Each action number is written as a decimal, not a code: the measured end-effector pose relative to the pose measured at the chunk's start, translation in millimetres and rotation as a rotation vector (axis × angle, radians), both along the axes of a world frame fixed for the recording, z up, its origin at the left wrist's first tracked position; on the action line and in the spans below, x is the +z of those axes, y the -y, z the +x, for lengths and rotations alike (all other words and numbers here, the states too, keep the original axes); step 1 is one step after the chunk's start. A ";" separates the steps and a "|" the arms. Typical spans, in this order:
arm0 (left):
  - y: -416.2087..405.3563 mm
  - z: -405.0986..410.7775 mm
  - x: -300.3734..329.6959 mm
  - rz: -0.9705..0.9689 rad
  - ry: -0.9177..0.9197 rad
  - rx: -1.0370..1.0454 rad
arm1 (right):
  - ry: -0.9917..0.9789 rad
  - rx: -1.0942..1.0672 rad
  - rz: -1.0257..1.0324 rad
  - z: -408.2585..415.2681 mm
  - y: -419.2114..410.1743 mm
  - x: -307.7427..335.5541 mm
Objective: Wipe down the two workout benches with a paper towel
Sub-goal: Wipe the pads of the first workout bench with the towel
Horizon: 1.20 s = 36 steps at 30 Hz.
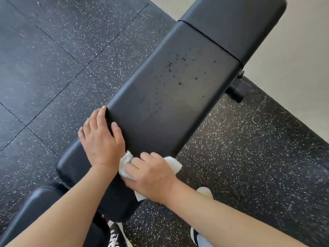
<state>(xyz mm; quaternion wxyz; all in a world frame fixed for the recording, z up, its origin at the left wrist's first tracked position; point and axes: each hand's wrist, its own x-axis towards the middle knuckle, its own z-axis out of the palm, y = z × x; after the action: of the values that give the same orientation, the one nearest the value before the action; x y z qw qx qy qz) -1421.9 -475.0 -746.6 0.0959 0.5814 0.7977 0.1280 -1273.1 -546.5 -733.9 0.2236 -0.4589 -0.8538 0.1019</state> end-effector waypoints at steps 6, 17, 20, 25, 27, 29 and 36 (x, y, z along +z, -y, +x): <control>-0.5 0.9 -4.6 0.019 -0.018 0.017 | 0.312 -0.247 0.121 124.5 -116.7 0.3; -2.1 1.4 -6.7 0.017 -0.037 0.032 | 0.031 0.006 0.061 51.6 -75.2 1.5; -0.9 0.5 -6.9 0.029 -0.038 0.034 | 0.052 0.188 0.080 66.2 -87.6 -1.5; -1.7 -0.9 -8.9 0.029 -0.039 0.030 | 0.090 -0.054 0.103 146.7 -147.7 -7.0; -2.6 -1.1 -7.5 0.019 -0.043 0.027 | 0.095 -0.167 0.017 166.4 -155.5 -1.8; -3.6 -1.2 -4.9 0.007 -0.038 0.024 | 0.076 -0.143 -0.045 159.0 -139.3 2.5; -2.6 -4.3 -2.3 -0.018 -0.030 0.016 | 0.099 0.296 0.023 55.2 -95.0 -4.5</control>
<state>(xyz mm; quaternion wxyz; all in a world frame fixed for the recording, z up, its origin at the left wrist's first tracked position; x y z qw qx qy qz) -1426.1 -472.4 -748.9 0.0883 0.5760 0.8047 0.1131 -1217.8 -451.5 -738.5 0.1688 -0.3302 -0.9232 0.1011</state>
